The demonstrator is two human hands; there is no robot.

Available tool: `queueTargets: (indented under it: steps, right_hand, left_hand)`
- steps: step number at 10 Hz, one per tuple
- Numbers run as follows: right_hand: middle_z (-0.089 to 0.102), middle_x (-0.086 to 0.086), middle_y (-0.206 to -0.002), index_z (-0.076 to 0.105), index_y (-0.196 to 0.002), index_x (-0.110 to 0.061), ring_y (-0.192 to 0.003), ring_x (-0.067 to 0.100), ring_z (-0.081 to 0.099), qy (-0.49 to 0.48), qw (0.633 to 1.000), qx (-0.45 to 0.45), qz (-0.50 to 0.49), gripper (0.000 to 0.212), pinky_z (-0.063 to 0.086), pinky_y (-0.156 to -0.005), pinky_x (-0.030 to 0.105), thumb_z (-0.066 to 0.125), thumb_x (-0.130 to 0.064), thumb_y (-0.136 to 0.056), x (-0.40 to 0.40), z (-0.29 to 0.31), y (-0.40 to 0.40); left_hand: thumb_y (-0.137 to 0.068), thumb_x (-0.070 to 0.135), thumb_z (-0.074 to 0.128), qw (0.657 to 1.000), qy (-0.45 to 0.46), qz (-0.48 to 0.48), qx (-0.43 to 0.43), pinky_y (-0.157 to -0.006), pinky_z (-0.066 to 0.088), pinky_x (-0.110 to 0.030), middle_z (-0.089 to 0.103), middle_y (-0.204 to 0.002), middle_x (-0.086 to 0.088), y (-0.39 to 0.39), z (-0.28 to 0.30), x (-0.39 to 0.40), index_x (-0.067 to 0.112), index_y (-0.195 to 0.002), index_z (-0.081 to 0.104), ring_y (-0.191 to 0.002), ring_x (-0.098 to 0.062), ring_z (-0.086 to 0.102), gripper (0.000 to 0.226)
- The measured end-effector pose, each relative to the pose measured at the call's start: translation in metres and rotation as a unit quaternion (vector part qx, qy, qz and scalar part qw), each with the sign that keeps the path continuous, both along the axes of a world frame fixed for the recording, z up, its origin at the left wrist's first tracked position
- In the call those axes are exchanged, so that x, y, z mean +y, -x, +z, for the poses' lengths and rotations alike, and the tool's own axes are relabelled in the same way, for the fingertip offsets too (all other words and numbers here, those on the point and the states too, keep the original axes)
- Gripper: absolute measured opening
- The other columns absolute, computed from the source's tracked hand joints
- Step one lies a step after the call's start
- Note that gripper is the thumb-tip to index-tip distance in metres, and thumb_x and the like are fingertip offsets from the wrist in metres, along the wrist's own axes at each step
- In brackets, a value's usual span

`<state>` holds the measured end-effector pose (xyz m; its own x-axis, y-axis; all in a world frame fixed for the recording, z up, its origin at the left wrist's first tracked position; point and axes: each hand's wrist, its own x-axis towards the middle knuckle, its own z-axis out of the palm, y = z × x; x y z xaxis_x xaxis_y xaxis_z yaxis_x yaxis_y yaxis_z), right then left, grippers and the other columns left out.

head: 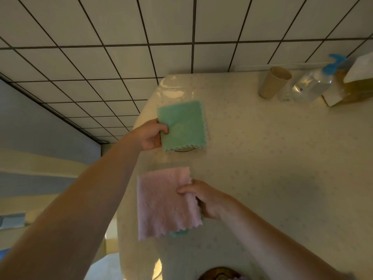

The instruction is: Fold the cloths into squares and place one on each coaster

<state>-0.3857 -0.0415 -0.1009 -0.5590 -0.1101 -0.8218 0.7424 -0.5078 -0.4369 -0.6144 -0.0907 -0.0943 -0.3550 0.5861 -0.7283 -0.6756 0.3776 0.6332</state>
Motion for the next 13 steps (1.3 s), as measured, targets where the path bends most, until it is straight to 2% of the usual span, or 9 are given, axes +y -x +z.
queueTargets:
  steps: [1,2,3,5,6,9,10,11,13]
  right_hand:
    - [0.069,0.005,-0.106,0.059,-0.118,-0.014,-0.095,0.018,0.066,-0.042,0.999,0.015,-0.027,0.035,0.054,-0.083,0.032,0.062,-0.002,-0.085,-0.009,-0.010,0.000]
    - [0.069,0.000,-0.104,0.060,-0.106,-0.020,-0.091,0.012,0.066,-0.075,0.996,0.033,-0.022,0.027,0.054,-0.074,0.024,0.060,-0.001,-0.086,-0.009,-0.013,-0.003]
    - [0.066,-0.003,-0.106,0.058,-0.097,-0.027,-0.095,0.012,0.064,-0.115,0.992,0.045,-0.001,0.022,0.053,-0.082,0.027,0.062,-0.008,-0.087,-0.008,-0.012,-0.005]
    - [0.067,0.000,-0.113,0.060,-0.109,-0.025,-0.101,0.015,0.065,-0.202,0.979,0.036,0.007,0.030,0.052,-0.093,0.038,0.069,-0.023,-0.080,-0.014,-0.016,-0.013]
    - [0.068,0.000,-0.112,0.061,-0.109,-0.023,-0.101,0.016,0.065,-0.245,0.969,0.027,0.013,0.032,0.053,-0.092,0.037,0.069,-0.026,-0.078,-0.015,-0.017,-0.016]
    - [0.059,-0.005,-0.093,0.052,-0.102,-0.018,-0.077,0.008,0.056,-0.417,0.902,0.022,0.114,0.030,0.037,-0.053,0.015,0.066,-0.037,-0.083,-0.013,-0.013,-0.028]
    - [0.058,-0.005,-0.084,0.048,-0.098,-0.017,-0.070,0.009,0.056,-0.466,0.874,0.008,0.138,0.027,0.043,-0.054,0.021,0.064,-0.034,-0.083,-0.012,-0.012,-0.033]
    - [0.062,0.001,-0.088,0.048,-0.100,-0.015,-0.079,0.020,0.062,-0.496,0.850,-0.007,0.178,0.031,0.051,-0.066,0.035,0.064,-0.035,-0.083,-0.011,-0.011,-0.040]
    - [0.062,0.005,-0.091,0.051,-0.098,-0.014,-0.080,0.024,0.059,-0.519,0.833,-0.029,0.188,0.018,0.046,-0.066,0.034,0.050,-0.030,-0.090,-0.019,0.008,-0.060]
  left_hand:
    - [-0.088,-0.008,0.043,0.994,0.064,-0.052,0.078,-0.068,0.056,-0.037,0.063,-0.112,-0.008,0.001,-0.001,0.005,0.009,-0.123,0.051,-0.091,-0.023,0.065,0.041]
    - [-0.088,-0.004,0.052,0.982,0.108,-0.027,0.152,-0.068,0.052,-0.034,0.058,-0.114,-0.009,0.003,-0.009,0.008,0.010,-0.125,0.048,-0.090,-0.022,0.061,0.040]
    - [-0.088,-0.001,0.056,0.973,0.117,0.009,0.198,-0.077,0.049,-0.034,0.056,-0.114,-0.008,0.006,-0.014,0.009,0.016,-0.121,0.050,-0.099,-0.026,0.057,0.038]
    - [-0.084,0.003,0.069,0.975,0.109,0.022,0.190,-0.083,0.052,-0.038,0.056,-0.101,-0.004,0.010,-0.020,0.003,0.017,-0.117,0.051,-0.096,-0.025,0.059,0.040]
    - [-0.084,0.001,0.068,0.983,0.090,0.031,0.158,-0.073,0.054,-0.034,0.058,-0.107,-0.006,0.002,-0.021,0.002,0.011,-0.124,0.050,-0.096,-0.024,0.061,0.045]
    - [-0.081,-0.001,0.069,0.969,0.087,0.078,0.216,-0.087,0.054,-0.046,0.060,-0.119,-0.015,-0.009,-0.027,0.006,0.012,-0.112,0.052,-0.103,-0.031,0.061,0.038]
    - [-0.078,0.013,0.076,0.931,0.158,0.030,0.328,-0.092,0.051,-0.042,0.059,-0.116,-0.007,-0.012,-0.028,0.006,0.011,-0.118,0.052,-0.101,-0.025,0.059,0.048]
    - [-0.075,0.025,0.079,0.856,0.236,-0.063,0.456,-0.090,0.047,-0.038,0.053,-0.115,-0.005,-0.017,-0.018,-0.005,0.012,-0.130,0.044,-0.106,-0.025,0.054,0.067]
    - [-0.081,0.013,0.070,0.782,0.311,-0.146,0.521,-0.097,0.046,-0.047,0.044,-0.132,-0.015,-0.035,-0.006,-0.064,0.011,-0.136,0.040,-0.115,-0.034,0.051,0.062]
